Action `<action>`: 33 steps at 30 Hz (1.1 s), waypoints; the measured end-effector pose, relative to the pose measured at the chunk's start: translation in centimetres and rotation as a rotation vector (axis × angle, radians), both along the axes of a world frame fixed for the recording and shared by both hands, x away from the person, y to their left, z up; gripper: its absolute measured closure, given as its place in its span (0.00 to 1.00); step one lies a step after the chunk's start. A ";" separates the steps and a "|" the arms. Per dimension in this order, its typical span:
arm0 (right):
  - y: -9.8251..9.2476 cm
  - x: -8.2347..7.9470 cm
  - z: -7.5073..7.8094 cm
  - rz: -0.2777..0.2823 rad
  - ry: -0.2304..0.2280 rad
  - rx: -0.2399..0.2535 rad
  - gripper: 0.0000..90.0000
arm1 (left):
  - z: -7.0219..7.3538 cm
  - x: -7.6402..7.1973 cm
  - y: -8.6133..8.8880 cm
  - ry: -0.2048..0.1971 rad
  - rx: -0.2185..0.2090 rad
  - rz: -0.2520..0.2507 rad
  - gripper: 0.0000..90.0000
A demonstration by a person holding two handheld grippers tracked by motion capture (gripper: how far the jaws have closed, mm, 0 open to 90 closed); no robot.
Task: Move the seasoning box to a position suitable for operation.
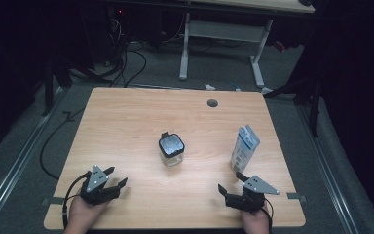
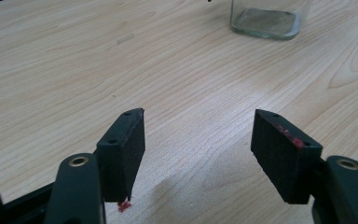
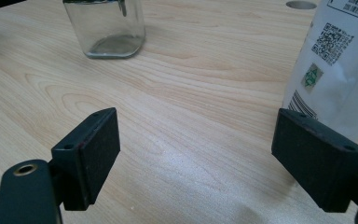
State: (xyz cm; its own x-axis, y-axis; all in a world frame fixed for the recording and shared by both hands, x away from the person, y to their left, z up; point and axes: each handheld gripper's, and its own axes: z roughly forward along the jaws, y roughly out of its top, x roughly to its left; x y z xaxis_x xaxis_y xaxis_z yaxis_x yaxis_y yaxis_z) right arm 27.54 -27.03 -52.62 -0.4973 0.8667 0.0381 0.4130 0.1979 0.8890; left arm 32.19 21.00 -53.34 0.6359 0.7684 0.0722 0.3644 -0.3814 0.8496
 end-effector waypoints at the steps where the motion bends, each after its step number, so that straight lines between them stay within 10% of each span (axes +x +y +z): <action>1: 0.0 0.0 0.0 0.000 0.000 0.000 0.17 | 0.0 0.0 0.0 0.000 0.000 0.000 0.39; 33: -0.2 -0.2 0.0 -0.006 -0.007 0.020 0.17 | 0.0 0.0 0.0 -0.002 0.001 -0.001 0.39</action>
State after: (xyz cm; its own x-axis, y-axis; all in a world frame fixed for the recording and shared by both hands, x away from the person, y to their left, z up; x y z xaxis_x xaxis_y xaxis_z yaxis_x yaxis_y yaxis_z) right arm 27.37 -27.21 -52.60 -0.4924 0.8688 0.0525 0.4082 0.1772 0.8955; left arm 32.17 21.00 -53.33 0.6368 0.7675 0.0740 0.3624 -0.3827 0.8498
